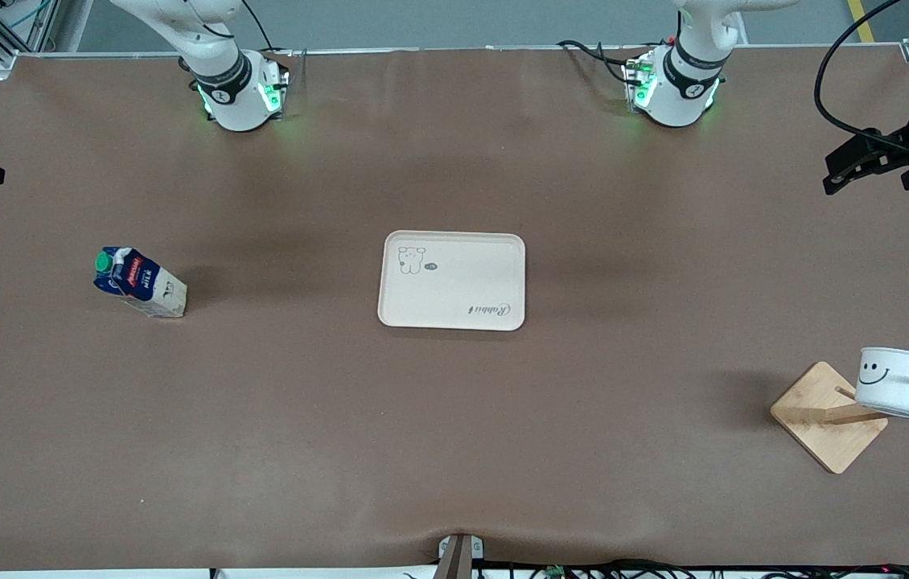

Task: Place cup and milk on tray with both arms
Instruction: 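Move the left gripper toward the white mug on the wooden stand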

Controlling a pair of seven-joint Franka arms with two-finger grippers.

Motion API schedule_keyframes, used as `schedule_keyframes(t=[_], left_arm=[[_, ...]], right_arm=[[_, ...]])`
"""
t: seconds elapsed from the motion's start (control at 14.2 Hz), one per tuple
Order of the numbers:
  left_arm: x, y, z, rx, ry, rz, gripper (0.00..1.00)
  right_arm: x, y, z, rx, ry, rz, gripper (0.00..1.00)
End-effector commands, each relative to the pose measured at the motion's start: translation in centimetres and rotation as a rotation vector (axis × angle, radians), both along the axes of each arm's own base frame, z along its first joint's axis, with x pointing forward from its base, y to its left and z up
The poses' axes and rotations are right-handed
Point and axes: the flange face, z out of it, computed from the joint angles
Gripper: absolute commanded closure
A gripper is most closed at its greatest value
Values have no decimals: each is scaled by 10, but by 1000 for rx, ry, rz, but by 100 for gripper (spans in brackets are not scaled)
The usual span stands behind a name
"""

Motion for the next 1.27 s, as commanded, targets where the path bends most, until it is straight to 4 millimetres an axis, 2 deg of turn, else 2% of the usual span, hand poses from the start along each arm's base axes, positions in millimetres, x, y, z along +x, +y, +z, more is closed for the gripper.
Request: schedule_keyframes(t=[0.0,0.28,0.42,0.56,0.85,0.99,1.06,1.2], left_arm=[[-1,-1,5,-18,-1,-10,0],[0,8,6,-18,-3,7,0],[-2,27,5,-19,5,48,0],[-3,33,0,-15,24,60,0],[-1,73,-11,-16,-37,130,0],[-3,87,-25,-34,-64,161,0],[-1,102,-33,-62,-86,197,0],[6,120,-55,-84,-123,236,0]], right_arm=[[1,-3,2,24,0,-19,0],[1,-3,2,24,0,-19,0],[1,-3,2,24,0,-19,0],[1,-3,2,24,0,-19,0],[1,-3,2,24,0,-19,0],[1,-3,2,24,0,-21,0],[1,-3,2,24,0,-21,0],[1,-3,2,24,0,-21,0]])
